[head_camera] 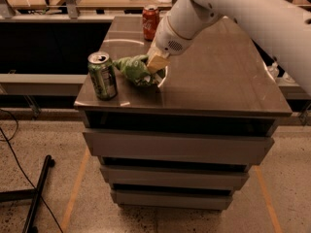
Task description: Move green jalapeno chip bag near green can
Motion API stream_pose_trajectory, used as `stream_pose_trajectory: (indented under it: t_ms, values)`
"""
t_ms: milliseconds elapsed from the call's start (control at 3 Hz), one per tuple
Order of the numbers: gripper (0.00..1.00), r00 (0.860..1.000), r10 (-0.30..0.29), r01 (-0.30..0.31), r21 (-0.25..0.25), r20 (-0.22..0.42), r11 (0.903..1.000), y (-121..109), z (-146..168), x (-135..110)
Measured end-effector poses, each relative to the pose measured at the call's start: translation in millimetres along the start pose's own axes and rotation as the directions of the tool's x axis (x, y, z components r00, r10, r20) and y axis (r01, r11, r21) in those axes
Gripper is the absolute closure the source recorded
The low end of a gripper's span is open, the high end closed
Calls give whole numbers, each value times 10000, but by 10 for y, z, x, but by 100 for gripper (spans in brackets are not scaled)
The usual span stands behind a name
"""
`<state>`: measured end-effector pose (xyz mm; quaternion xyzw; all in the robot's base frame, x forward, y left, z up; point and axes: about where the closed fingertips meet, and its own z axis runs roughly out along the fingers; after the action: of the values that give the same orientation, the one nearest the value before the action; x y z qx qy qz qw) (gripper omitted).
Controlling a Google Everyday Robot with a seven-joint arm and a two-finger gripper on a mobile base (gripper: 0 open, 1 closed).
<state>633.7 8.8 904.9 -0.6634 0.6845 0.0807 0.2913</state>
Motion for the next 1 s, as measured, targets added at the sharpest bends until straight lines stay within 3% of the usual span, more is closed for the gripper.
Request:
stream_pose_trajectory:
  t_ms: [333, 667, 1000]
  values:
    - [7, 10000, -12, 12, -32, -2, 10000, 8, 17, -5]
    - [0, 10000, -21, 21, -54, -4, 10000, 13, 28, -9]
    - [0, 9994, 240, -243, 114, 235, 9996, 28, -93, 39]
